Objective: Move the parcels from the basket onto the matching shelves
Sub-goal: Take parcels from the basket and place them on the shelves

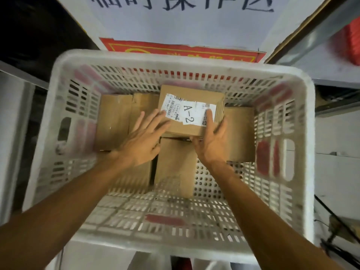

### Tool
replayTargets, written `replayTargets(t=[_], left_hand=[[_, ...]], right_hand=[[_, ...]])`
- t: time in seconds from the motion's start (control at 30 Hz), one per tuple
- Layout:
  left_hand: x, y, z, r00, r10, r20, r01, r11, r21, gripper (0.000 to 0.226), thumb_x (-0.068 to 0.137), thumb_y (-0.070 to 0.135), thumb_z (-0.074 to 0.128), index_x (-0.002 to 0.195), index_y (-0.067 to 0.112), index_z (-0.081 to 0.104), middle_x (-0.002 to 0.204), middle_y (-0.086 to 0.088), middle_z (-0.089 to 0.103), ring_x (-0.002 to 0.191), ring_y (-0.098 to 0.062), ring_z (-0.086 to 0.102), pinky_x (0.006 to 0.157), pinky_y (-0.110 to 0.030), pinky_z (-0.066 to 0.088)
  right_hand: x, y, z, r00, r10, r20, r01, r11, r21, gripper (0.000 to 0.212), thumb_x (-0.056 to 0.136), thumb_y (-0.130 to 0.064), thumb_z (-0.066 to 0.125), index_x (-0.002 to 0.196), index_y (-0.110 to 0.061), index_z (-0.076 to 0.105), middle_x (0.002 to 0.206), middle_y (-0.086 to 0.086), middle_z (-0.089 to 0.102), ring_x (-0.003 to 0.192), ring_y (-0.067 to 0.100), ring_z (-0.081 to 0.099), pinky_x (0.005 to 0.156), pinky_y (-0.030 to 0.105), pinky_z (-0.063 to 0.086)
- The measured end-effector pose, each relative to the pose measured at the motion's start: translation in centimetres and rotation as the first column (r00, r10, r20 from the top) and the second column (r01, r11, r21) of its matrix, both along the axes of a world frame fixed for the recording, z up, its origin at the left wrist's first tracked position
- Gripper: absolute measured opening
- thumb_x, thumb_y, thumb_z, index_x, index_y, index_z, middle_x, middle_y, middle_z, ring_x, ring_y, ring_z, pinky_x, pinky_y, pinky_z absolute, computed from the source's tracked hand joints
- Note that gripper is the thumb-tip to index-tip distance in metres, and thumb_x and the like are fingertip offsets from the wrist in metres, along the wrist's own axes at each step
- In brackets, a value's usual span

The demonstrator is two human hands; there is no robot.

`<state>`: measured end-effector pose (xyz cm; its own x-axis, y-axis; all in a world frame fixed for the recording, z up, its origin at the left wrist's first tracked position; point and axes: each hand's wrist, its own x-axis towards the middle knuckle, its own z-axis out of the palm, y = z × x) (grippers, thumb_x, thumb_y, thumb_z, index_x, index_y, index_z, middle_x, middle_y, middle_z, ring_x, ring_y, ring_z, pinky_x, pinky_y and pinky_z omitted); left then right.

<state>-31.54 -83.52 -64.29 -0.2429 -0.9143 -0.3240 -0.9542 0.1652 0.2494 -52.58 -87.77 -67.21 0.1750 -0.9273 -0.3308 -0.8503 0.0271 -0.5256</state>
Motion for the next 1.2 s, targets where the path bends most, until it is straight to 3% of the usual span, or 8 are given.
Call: replayTargets(t=[0.1, 0.27, 0.47, 0.67, 0.77, 0.87, 1.03, 1.2], left_hand=[[-1.0, -0.1, -0.8, 1.000, 0.028, 0.007, -0.028, 0.998, 0.058, 0.093, 0.081, 0.021, 0.060, 0.152, 0.025, 0.000, 0.159, -0.002, -0.015, 0.144, -0.016, -0.021, 0.118, -0.043, -0.008], [-1.1, -0.2, -0.5, 0.996, 0.085, -0.035, -0.079, 0.985, 0.152, 0.093, 0.083, 0.021, 0.060, 0.152, 0.031, -0.002, 0.158, 0.004, -0.018, 0.143, -0.012, -0.024, 0.119, -0.043, -0.007], [-1.3, -0.7, 3.7, 0.970, 0.174, -0.167, -0.144, 0.974, 0.177, 0.071, 0.091, 0.020, 0.052, 0.151, 0.029, 0.015, 0.159, 0.002, 0.009, 0.146, -0.015, 0.003, 0.119, -0.042, -0.001], [2.6, -0.1, 12.3, 0.938, 0.161, -0.306, -0.111, 0.978, 0.175, 0.067, 0.092, 0.022, 0.052, 0.148, 0.039, 0.018, 0.154, 0.006, 0.027, 0.135, -0.015, 0.035, 0.110, -0.039, 0.034], [5.5, -0.7, 17.3, 0.887, 0.230, -0.400, -0.187, 0.972, 0.142, 0.061, 0.092, 0.021, 0.052, 0.144, 0.039, 0.026, 0.144, 0.002, 0.045, 0.121, -0.015, 0.051, 0.101, -0.041, 0.045], [8.1, -0.2, 21.6, 0.826, 0.334, -0.453, -0.319, 0.941, 0.113, 0.053, 0.093, 0.019, 0.053, 0.141, 0.034, 0.036, 0.132, 0.001, 0.056, 0.103, -0.013, 0.059, 0.089, -0.030, 0.050], [12.3, 2.7, 28.9, 0.734, 0.411, -0.541, -0.440, 0.894, 0.083, 0.037, 0.092, 0.007, 0.055, 0.125, 0.024, 0.051, 0.113, -0.006, 0.064, 0.100, -0.020, 0.063, 0.069, -0.017, 0.052], [17.0, 9.9, 37.5, 0.655, 0.574, -0.492, -0.663, 0.749, -0.009, 0.043, 0.095, 0.018, 0.053, 0.137, 0.024, 0.045, 0.115, 0.006, 0.061, 0.099, -0.010, 0.061, 0.086, -0.026, 0.048]], right_hand=[[0.3, -0.6, -0.4, 1.000, 0.014, -0.019, -0.013, 0.999, 0.046, 0.093, 0.090, -0.033, 0.062, 0.154, -0.026, -0.003, 0.154, 0.027, -0.016, 0.144, 0.042, 0.005, 0.116, 0.046, 0.026], [-0.2, -1.0, 0.4, 0.999, 0.020, 0.040, -0.028, 0.979, 0.202, 0.100, 0.087, -0.038, 0.064, 0.151, -0.037, -0.012, 0.154, 0.018, -0.027, 0.147, 0.039, -0.002, 0.119, 0.042, 0.020], [-0.9, 0.0, 5.9, 0.998, 0.007, -0.056, 0.002, 0.988, 0.154, 0.080, 0.093, -0.041, 0.057, 0.154, -0.026, 0.008, 0.159, 0.012, -0.022, 0.148, 0.031, -0.011, 0.121, 0.043, 0.008], [0.8, 2.3, 15.7, 0.999, 0.020, 0.038, -0.031, 0.950, 0.311, 0.068, 0.095, -0.043, 0.054, 0.152, -0.022, 0.023, 0.158, 0.011, 0.019, 0.137, 0.032, 0.036, 0.113, 0.046, 0.033], [2.7, 2.9, 20.9, 0.991, 0.003, 0.135, -0.031, 0.978, 0.208, 0.066, 0.093, -0.043, 0.057, 0.149, -0.021, 0.030, 0.150, 0.012, 0.036, 0.128, 0.030, 0.048, 0.107, 0.046, 0.040], [5.2, 3.1, 25.0, 0.975, 0.119, 0.190, -0.147, 0.979, 0.139, 0.062, 0.092, -0.040, 0.060, 0.144, -0.016, 0.037, 0.145, 0.013, 0.044, 0.130, 0.029, 0.046, 0.106, 0.044, 0.041], [9.5, 2.5, 30.8, 0.939, 0.222, 0.262, -0.252, 0.964, 0.086, 0.060, 0.091, -0.044, 0.060, 0.143, -0.020, 0.039, 0.139, 0.011, 0.052, 0.119, 0.026, 0.055, 0.099, 0.038, 0.046], [15.4, 2.9, 37.8, 0.812, 0.396, 0.429, -0.396, 0.913, -0.093, 0.060, 0.088, -0.043, 0.065, 0.140, -0.023, 0.044, 0.140, 0.004, 0.051, 0.107, 0.014, 0.061, 0.085, 0.019, 0.048]])
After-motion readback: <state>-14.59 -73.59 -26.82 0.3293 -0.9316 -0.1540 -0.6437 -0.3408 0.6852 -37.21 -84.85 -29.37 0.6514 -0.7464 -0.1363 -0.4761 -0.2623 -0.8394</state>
